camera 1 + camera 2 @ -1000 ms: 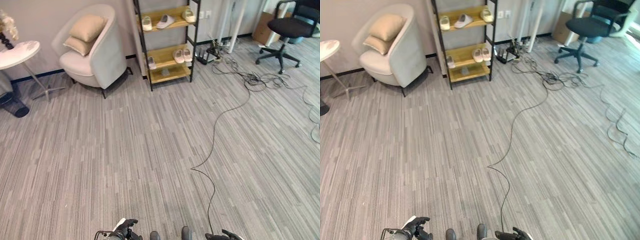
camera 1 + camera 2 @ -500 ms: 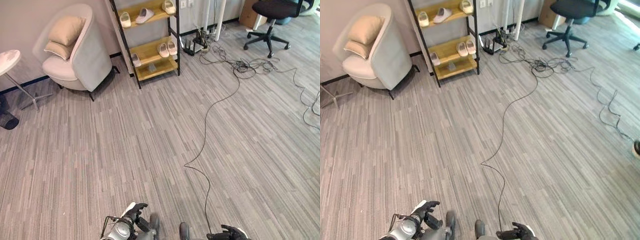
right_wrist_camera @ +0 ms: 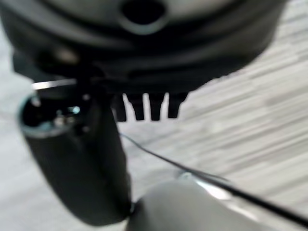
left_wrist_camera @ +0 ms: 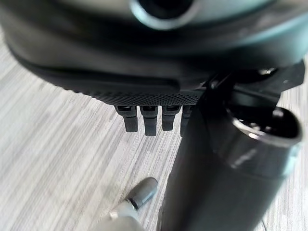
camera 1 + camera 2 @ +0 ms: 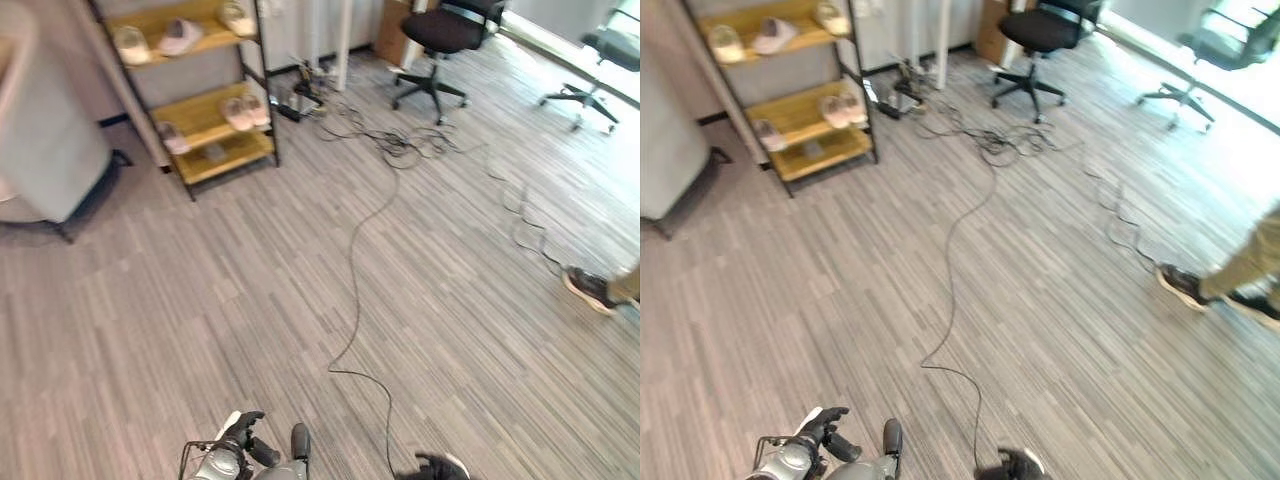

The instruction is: Arrange the slippers neatly on the shoe rack.

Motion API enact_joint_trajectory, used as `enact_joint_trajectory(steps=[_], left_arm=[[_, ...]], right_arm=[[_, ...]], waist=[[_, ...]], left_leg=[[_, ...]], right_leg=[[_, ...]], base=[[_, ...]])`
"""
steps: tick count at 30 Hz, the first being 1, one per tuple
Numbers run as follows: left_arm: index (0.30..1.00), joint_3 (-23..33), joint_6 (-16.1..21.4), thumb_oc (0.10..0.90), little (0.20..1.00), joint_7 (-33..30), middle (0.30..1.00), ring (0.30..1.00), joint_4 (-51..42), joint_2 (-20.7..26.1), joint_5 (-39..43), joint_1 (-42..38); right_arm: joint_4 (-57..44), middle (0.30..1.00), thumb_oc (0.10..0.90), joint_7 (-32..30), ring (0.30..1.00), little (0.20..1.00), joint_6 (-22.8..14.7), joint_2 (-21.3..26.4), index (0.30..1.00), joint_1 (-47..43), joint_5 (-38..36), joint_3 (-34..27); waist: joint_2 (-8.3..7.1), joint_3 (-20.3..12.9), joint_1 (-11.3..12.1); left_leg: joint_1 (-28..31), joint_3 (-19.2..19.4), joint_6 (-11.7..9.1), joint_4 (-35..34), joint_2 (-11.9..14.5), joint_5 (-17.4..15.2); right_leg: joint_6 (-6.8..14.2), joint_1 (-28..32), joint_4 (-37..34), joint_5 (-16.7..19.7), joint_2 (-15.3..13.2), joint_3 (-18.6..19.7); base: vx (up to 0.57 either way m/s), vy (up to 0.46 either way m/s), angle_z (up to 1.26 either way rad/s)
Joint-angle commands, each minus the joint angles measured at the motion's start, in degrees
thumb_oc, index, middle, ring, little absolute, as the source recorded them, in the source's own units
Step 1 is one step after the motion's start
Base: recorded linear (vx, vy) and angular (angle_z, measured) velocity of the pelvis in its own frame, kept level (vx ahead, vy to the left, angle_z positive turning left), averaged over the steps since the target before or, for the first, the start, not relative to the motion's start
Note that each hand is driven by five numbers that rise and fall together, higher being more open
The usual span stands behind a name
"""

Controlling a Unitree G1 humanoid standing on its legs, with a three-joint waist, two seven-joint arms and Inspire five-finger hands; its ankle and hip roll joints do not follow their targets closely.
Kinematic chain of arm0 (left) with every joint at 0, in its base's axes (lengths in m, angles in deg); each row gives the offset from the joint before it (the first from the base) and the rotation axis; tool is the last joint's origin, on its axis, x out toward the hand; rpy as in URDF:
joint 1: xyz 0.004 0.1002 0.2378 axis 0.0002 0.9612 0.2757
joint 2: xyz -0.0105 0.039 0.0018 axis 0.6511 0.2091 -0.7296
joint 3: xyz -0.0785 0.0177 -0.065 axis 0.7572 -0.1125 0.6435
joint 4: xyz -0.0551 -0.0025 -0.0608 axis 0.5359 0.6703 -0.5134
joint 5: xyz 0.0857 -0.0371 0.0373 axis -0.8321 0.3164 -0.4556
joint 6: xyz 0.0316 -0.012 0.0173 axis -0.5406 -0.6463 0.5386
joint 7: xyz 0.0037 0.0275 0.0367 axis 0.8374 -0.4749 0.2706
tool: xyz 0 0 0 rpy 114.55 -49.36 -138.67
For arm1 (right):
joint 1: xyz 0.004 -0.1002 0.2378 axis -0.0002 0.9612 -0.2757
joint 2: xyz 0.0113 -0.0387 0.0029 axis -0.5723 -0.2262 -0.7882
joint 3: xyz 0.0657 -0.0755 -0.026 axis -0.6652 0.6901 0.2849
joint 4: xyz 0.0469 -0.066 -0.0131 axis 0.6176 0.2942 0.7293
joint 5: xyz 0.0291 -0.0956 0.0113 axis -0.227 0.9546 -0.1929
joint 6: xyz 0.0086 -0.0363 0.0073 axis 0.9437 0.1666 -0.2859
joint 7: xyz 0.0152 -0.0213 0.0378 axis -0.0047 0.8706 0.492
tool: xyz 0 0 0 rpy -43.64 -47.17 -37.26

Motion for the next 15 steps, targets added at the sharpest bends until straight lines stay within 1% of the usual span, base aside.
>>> enact_joint_trajectory(steps=[1,2,3,4,5,6,7,8,9,10,11,12,13,14,15], left_arm=[[0.9,-1.9,0.3,0.8,0.9,-1.6,0.9,0.9,-0.6,-1.1,0.2,1.0],[0.9,-2.3,0.3,0.8,0.9,-2.2,0.9,0.9,-1.0,-1.2,0.3,-0.5],[0.9,-2.3,0.3,0.8,0.9,-2.2,0.9,0.9,-1.0,-1.3,0.3,-0.5],[0.9,-2.6,0.7,0.8,0.9,-2.4,0.9,0.9,-1.6,-1.4,0.7,-1.3],[0.9,-2.8,0.9,0.8,0.9,-2.3,0.9,0.9,-2.1,-1.3,0.8,-1.6],[0.9,-3.0,1.0,0.8,0.9,-2.4,0.9,0.9,-2.5,-1.2,0.7,-1.8],[0.9,-3.1,1.1,0.8,0.9,-2.5,0.9,0.9,-2.6,-1.1,0.5,-2.3],[0.9,-3.2,1.1,0.8,0.9,-2.7,0.9,0.9,-2.0,-1.1,0.1,-2.7],[0.9,-3.0,1.0,0.8,0.9,-2.6,0.9,0.9,-1.1,-1.3,-0.2,-2.6],[0.9,-3.0,0.9,0.8,0.9,-2.5,0.9,0.9,-0.4,-1.3,-0.4,-2.4],[0.9,-3.0,0.9,0.8,0.9,-2.5,0.9,0.9,-0.4,-1.3,-0.4,-2.4],[0.9,-3.4,0.7,0.8,0.9,-2.3,0.9,0.9,1.1,-1.5,-2.0,-1.7],[0.9,-3.4,0.5,0.8,0.9,-2.3,0.9,0.9,2.1,-1.9,-2.7,-1.0],[0.9,-3.6,-0.6,0.8,0.9,-2.0,0.9,0.9,3.9,-2.2,-5.0,0.5],[0.9,-3.3,-0.8,0.8,0.9,-1.9,0.9,0.9,4.3,-2.2,-5.4,0.8]], right_arm=[[-2.5,0.9,0.8,-0.8,0.9,0.9,-0.4,2.3,0.9,-0.6,2.2,-0.9],[-3.2,0.9,0.8,-1.3,0.9,0.9,-0.6,2.0,0.9,-1.0,2.1,-0.5],[-3.2,0.9,0.8,-1.3,0.9,0.9,-0.6,2.0,0.9,-1.0,2.1,-0.5],[-3.7,0.9,0.8,-1.5,0.9,0.9,-0.8,2.0,0.9,-1.2,2.0,-0.2],[-3.9,0.9,0.8,-1.5,0.9,0.9,-0.9,1.9,0.9,-1.3,2.1,-0.1],[-4.0,0.9,0.8,-1.6,0.9,0.9,-0.9,1.9,0.9,-1.1,2.1,0.0],[-3.8,0.9,0.8,-1.7,0.9,0.9,-0.8,1.9,0.9,-1.1,1.9,-0.1],[-3.2,0.9,0.8,-1.7,0.9,0.9,-0.5,2.0,0.9,-0.8,1.7,0.0],[-2.7,0.9,0.8,-1.4,0.9,0.9,-0.3,2.0,0.9,-0.5,1.7,-0.1],[-2.3,0.9,0.8,-1.1,0.9,0.9,-0.1,2.1,0.9,-0.4,1.9,0.0],[-2.3,0.9,0.8,-1.1,0.9,0.9,-0.2,2.1,0.9,-0.3,1.9,0.0],[-1.8,0.9,0.8,-1.0,0.9,0.9,0.0,2.0,0.9,0.0,1.9,0.1],[-1.5,0.9,0.8,-1.0,0.9,0.9,-0.1,1.9,0.9,0.0,2.2,0.5],[-1.5,0.9,0.8,-0.8,0.9,0.9,-0.1,2.4,0.9,-0.3,3.1,1.2],[-1.8,0.9,0.8,-0.8,0.9,0.9,-0.3,2.7,0.9,-0.6,3.4,1.6]], waist=[[4.84,2.8,-1.2],[5.46,3.6,-2.7],[5.54,3.6,-2.8],[5.55,3.5,-3.2],[5.29,3.5,-3.5],[5.12,3.6,-4.1],[4.57,3.3,-4.6],[4.05,3.3,-5.6],[4.04,3.1,-6.2],[4.37,2.9,-6.7],[4.61,3.0,-6.6],[4.21,2.1,-6.8],[4.26,1.8,-6.6],[4.66,1.1,-6.5],[5.03,1.4,-6.2]], left_leg=[[0.7,-4.3,-1.8,2.5,0.4,-4.0],[4.3,-5.4,-2.2,2.3,1.1,-6.0],[4.2,-5.5,-2.3,2.4,1.2,-6.0],[5.3,-6.1,-2.7,2.3,1.6,-6.9],[5.9,-6.3,-3.1,2.2,1.8,-7.4],[7.7,-7.1,-3.6,1.7,2.1,-8.3],[8.6,-7.7,-4.1,1.1,1.9,-9.2],[10.7,-9.2,-5.1,0.7,2.5,-10.7],[12.4,-10.2,-5.7,0.3,3.2,-11.7],[13.7,-10.9,-6.2,-0.1,4.2,-12.3],[14.0,-10.8,-6.2,-0.3,4.5,-12.4],[15.1,-11.9,-6.7,-0.2,4.8,-13.6],[15.1,-12.0,-7.0,1.0,5.4,-14.0],[13.6,-12.1,-8.7,6.3,7.2,-11.5],[11.4,-11.5,-10.2,12.5,8.4,-7.3]], right_leg=[[-4.2,-0.2,-1.4,18.2,-1.8,-5.8],[-6.4,-1.9,-7.1,12.1,-3.7,-9.8],[-6.5,-1.8,-7.3,12.2,-3.6,-10.0],[-7.0,-2.4,-11.3,10.6,-3.7,-11.6],[-6.9,-3.1,-14.7,10.1,-3.6,-11.7],[-6.9,-4.2,-18.4,10.8,-2.7,-11.0],[-6.5,-5.0,-23.9,11.9,-2.5,-9.9],[-5.9,-6.3,-33.5,14.7,-1.8,-7.0],[-5.4,-7.4,-37.0,16.5,-1.4,-4.3],[-5.0,-8.8,-37.8,17.5,-0.9,-1.7],[-5.1,-8.6,-37.9,17.4,-0.6,-1.7],[-5.6,-7.8,-38.5,17.3,0.1,0.0],[-6.0,-7.0,-38.5,17.7,0.4,0.0],[-7.5,-5.7,-38.0,17.4,1.5,-0.7],[-8.5,-3.9,-38.1,16.5,2.4,-1.2]], base=[[0.61,0.057,0.64],[0.47,-0.005,0.74],[0.48,-0.093,0.97],[0.27,-0.105,0.62],[0.43,-0.172,0.5],[0.39,-0.211,0.32],[0.61,-0.35,0.39],[0.66,-0.396,0.27],[0.66,-0.383,0.39],[0.36,-0.196,0.41],[0.36,-0.218,0.64],[0.33,-0.23,0.67],[0.59,-0.44,0.7],[0.51,-0.419,0.43],[0.48,-0.469,0.41]])
